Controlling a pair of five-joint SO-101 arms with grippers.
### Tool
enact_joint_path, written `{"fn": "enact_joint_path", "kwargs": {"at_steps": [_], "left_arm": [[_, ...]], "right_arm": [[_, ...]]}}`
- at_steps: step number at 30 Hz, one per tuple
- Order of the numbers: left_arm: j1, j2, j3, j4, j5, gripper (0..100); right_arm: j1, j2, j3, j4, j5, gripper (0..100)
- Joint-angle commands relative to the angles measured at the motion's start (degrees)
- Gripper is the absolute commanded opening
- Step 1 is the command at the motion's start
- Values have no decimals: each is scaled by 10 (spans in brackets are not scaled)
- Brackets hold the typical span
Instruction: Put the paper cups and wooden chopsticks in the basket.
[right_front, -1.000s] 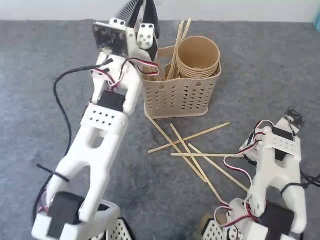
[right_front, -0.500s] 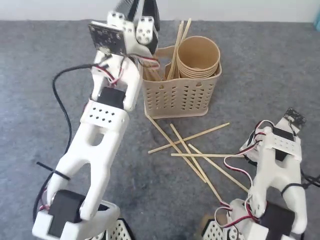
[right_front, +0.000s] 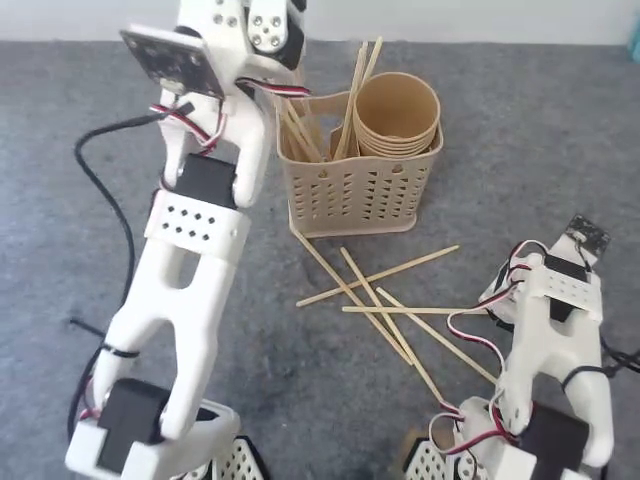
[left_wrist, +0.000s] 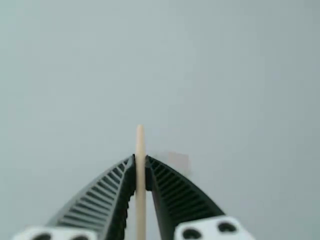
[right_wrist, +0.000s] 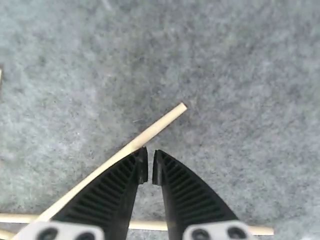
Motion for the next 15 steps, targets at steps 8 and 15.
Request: {"fn": "enact_joint_path", "kwargs": {"at_steps": [8, 15], "left_arm": [[13, 96, -25, -59, 0, 11], [3, 103, 28, -59, -1, 13]], "right_arm": [[19, -7, -26, -12, 11, 34], [19, -7, -27, -12, 11, 37]]}}
